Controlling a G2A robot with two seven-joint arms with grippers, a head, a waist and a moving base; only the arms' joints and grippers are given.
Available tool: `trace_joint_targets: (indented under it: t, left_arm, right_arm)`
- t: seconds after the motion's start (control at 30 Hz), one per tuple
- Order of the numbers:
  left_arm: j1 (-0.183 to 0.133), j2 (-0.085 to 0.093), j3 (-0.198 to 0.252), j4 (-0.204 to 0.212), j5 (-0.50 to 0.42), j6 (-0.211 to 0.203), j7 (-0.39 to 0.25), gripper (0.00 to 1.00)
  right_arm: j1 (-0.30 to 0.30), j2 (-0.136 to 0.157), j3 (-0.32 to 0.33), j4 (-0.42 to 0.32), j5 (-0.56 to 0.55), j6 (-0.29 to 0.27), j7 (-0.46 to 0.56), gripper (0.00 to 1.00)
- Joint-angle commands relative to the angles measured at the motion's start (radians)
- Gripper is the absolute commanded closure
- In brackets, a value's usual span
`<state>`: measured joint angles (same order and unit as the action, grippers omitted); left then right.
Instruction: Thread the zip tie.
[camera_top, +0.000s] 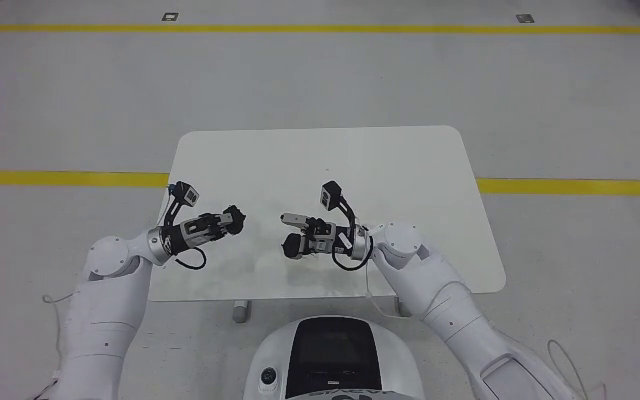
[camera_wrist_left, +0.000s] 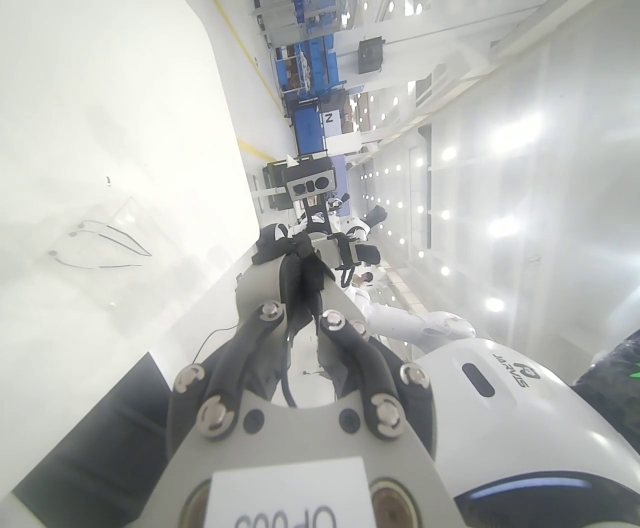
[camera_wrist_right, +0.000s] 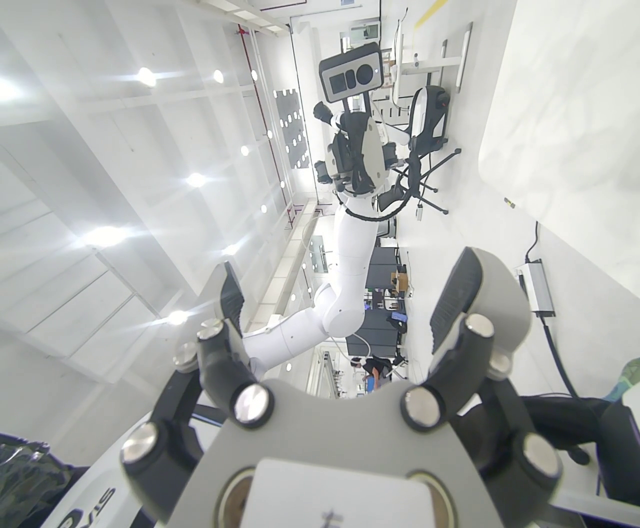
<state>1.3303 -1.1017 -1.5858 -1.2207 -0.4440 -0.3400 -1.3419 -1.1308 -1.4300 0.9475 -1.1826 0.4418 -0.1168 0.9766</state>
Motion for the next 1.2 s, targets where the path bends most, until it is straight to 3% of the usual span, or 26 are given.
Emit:
trace_joint_targets:
  t: [0.0, 0.23, 0.33, 0.63, 1.17]
  left_arm:
    - [0.000, 0.000, 0.000, 0.000, 0.000, 0.000, 0.000, 1.00]
    - [0.000, 0.000, 0.000, 0.000, 0.000, 0.000, 0.000, 1.00]
    - [0.011, 0.000, 0.014, -0.023, 0.009, 0.010, 0.043, 1.00]
    - [0.038, 0.012, 0.033, -0.055, 0.020, 0.014, 0.064, 1.00]
    - [0.027, 0.026, 0.083, -0.039, 0.040, 0.011, 0.124, 1.00]
  right_arm:
    - [0.000, 0.000, 0.000, 0.000, 0.000, 0.000, 0.000, 0.00]
    - [0.000, 0.000, 0.000, 0.000, 0.000, 0.000, 0.000, 0.00]
    - [0.000, 0.000, 0.000, 0.000, 0.000, 0.000, 0.000, 0.00]
    - [0.000, 0.000, 0.000, 0.000, 0.000, 0.000, 0.000, 0.00]
    - [0.000, 0.000, 0.000, 0.000, 0.000, 0.000, 0.000, 0.00]
